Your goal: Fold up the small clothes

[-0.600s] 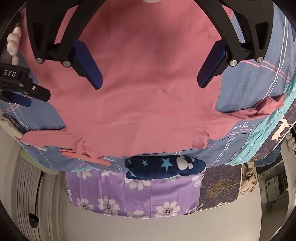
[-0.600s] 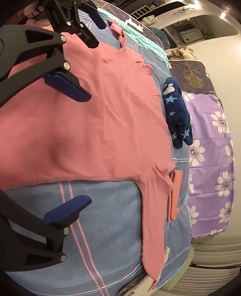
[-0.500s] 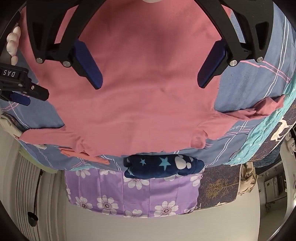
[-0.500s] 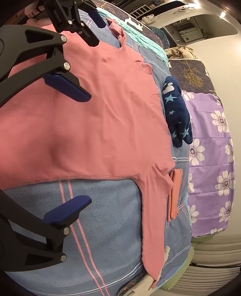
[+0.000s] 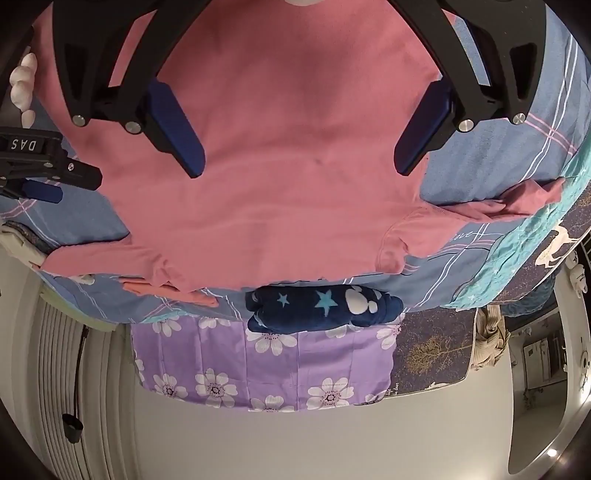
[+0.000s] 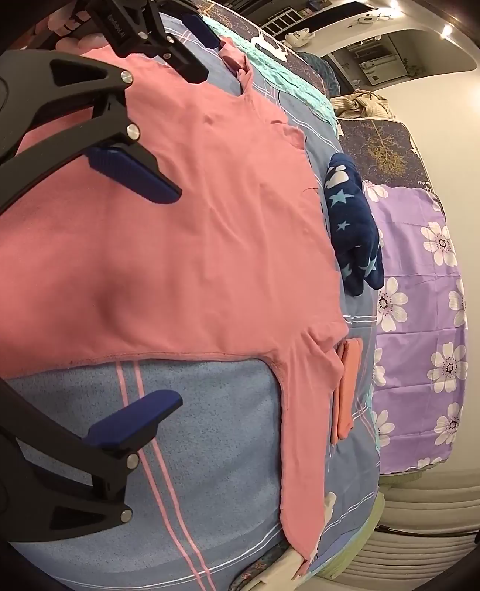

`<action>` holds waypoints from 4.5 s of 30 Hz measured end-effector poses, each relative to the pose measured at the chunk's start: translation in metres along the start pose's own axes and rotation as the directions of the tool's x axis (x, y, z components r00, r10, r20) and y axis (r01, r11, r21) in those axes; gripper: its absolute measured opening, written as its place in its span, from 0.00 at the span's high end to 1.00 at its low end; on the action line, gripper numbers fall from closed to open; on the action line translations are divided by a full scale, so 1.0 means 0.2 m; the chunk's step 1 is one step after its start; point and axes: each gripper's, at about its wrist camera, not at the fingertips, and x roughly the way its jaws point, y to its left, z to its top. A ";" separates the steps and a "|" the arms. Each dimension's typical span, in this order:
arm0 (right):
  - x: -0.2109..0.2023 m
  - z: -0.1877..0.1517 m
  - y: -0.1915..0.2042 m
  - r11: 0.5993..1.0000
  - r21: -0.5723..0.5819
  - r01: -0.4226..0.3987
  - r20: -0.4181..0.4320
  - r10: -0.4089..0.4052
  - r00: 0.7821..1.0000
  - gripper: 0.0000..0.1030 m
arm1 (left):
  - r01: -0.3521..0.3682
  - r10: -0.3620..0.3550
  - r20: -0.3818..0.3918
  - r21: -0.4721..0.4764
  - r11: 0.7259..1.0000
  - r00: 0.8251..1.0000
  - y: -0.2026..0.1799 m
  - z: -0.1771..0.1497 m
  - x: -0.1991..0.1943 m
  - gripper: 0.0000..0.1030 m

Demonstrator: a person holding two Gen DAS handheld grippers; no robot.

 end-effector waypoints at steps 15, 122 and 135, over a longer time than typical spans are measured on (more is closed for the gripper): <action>0.01 0.00 0.00 1.000 0.001 0.003 -0.002 -0.003 1.000 0.02 | -0.019 0.020 -0.018 0.064 0.998 1.000 -0.03 -0.01 0.01 0.01; -0.11 0.03 0.12 0.996 -0.083 0.042 0.072 -0.036 0.997 0.02 | 0.143 -0.150 -0.112 -0.065 0.988 0.982 0.04 -0.05 0.07 0.20; -0.10 0.02 0.17 0.990 -0.138 -0.013 0.060 0.022 0.998 0.15 | 0.147 -0.160 -0.080 -0.146 0.978 0.984 0.23 0.01 0.06 0.34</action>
